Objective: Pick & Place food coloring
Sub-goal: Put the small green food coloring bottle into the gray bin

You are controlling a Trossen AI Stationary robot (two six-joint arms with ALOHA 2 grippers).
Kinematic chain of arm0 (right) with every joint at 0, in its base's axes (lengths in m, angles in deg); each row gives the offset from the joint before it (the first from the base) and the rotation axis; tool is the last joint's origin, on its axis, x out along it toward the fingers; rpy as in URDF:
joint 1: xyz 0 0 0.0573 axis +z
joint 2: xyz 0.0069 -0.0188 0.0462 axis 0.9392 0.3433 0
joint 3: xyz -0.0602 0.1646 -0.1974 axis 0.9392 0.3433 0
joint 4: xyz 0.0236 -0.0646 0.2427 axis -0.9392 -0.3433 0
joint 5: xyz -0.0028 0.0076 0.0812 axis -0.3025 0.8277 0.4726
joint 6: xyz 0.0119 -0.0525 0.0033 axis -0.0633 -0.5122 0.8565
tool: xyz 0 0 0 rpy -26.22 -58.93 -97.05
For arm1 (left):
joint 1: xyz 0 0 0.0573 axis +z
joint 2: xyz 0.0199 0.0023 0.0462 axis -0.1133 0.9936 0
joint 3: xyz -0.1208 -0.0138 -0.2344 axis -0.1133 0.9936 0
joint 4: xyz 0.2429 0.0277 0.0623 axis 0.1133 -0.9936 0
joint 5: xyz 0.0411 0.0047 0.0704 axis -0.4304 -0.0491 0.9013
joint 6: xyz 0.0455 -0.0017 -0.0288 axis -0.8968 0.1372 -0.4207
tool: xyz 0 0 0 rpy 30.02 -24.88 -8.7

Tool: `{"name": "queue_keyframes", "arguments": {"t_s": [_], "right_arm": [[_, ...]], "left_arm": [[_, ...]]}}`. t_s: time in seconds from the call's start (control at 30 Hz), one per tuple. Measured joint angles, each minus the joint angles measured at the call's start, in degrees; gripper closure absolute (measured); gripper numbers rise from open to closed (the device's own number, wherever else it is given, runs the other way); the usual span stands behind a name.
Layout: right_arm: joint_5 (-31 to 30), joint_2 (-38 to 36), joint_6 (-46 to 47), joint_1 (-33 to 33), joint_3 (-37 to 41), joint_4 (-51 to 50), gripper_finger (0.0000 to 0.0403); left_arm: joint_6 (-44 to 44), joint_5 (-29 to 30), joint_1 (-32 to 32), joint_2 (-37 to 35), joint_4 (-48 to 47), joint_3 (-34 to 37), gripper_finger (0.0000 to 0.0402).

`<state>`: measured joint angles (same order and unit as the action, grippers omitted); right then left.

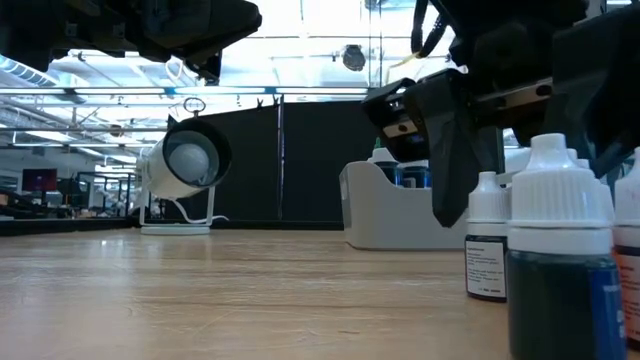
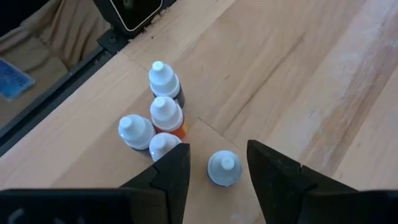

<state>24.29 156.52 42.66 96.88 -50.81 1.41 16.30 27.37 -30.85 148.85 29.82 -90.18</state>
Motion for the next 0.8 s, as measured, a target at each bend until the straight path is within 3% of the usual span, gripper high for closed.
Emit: {"name": "queue_keyframes", "arguments": {"t_s": [0.57, 0.8], "right_arm": [[0.08, -0.04, 0.95, -0.02, 0.00, -0.84, 0.0341], [0.05, -2.09, 0.65, -0.02, 0.00, -1.46, 0.0340]], "left_arm": [[0.00, 0.00, 0.00, 0.00, 0.00, 0.00, 0.0355], [0.00, 0.00, -0.01, 0.00, 0.00, 0.00, 0.0355]]}}
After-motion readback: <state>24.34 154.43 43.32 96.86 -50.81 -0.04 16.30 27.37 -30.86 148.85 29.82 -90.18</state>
